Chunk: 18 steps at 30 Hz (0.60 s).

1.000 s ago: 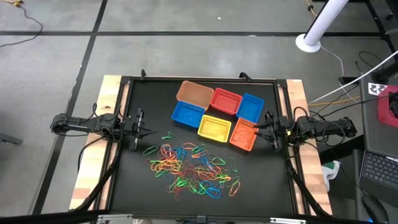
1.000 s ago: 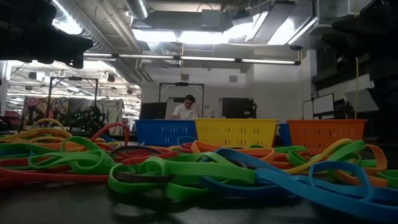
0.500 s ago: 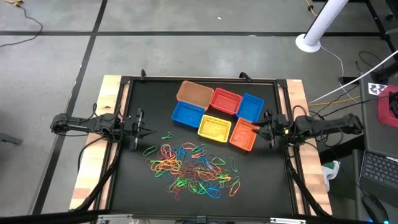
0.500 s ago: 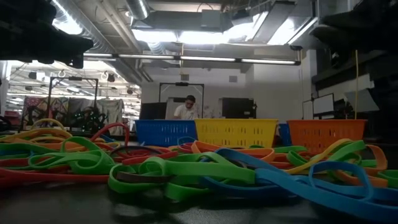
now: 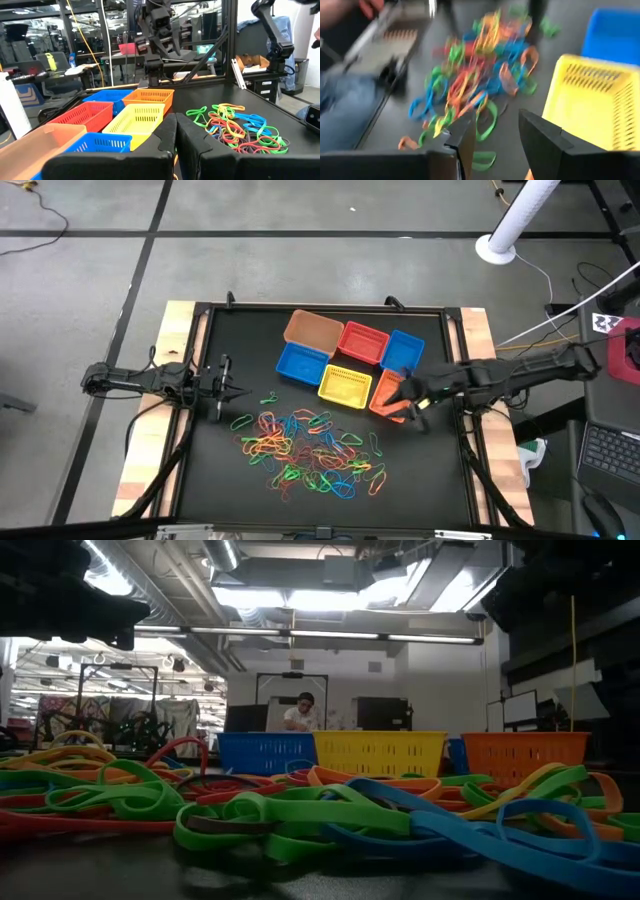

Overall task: Sort rubber bands into baskets
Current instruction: Put the green rubber band into the right blue basket

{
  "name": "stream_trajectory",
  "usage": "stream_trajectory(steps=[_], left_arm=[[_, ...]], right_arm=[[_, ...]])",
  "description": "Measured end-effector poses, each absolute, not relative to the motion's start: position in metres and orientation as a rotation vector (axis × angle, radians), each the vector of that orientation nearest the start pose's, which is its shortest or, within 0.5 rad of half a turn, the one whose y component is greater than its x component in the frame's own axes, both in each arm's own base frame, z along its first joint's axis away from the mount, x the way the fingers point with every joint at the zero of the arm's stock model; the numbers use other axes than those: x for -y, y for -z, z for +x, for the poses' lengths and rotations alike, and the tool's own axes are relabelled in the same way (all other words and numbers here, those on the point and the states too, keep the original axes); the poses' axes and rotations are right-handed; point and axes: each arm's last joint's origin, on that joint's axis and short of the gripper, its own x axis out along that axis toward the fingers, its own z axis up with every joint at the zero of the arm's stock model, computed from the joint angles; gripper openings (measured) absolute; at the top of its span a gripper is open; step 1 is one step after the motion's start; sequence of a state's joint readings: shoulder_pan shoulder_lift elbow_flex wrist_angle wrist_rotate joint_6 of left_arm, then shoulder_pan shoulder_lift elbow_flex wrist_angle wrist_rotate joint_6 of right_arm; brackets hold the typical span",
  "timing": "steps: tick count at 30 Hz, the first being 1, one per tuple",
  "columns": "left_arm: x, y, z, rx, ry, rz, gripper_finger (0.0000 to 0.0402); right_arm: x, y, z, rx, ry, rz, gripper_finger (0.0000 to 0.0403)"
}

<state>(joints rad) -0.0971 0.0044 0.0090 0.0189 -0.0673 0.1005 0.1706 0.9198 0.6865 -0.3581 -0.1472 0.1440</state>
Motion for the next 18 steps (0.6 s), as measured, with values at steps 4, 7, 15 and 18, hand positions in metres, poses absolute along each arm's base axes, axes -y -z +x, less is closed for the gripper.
stream_trajectory(steps=[4,7,15,18], left_arm=[[0.008,-0.168,0.097,0.025,0.029,0.099,0.0004],[0.008,-0.168,0.097,0.025,0.029,0.099,0.0004],[0.008,-0.168,0.097,0.025,0.029,0.098,0.0004],[0.008,-0.168,0.097,0.025,0.029,0.098,0.0004]], right_arm=[[-0.044,-0.253,0.217,-0.809,-0.326,0.157,0.0150],[-0.050,-0.241,0.237,-0.900,-0.410,0.157,0.0150],[-0.057,-0.200,0.271,-1.086,-0.476,0.094,0.0150],[-0.058,-0.185,0.276,-1.140,-0.468,0.091,0.0150]])
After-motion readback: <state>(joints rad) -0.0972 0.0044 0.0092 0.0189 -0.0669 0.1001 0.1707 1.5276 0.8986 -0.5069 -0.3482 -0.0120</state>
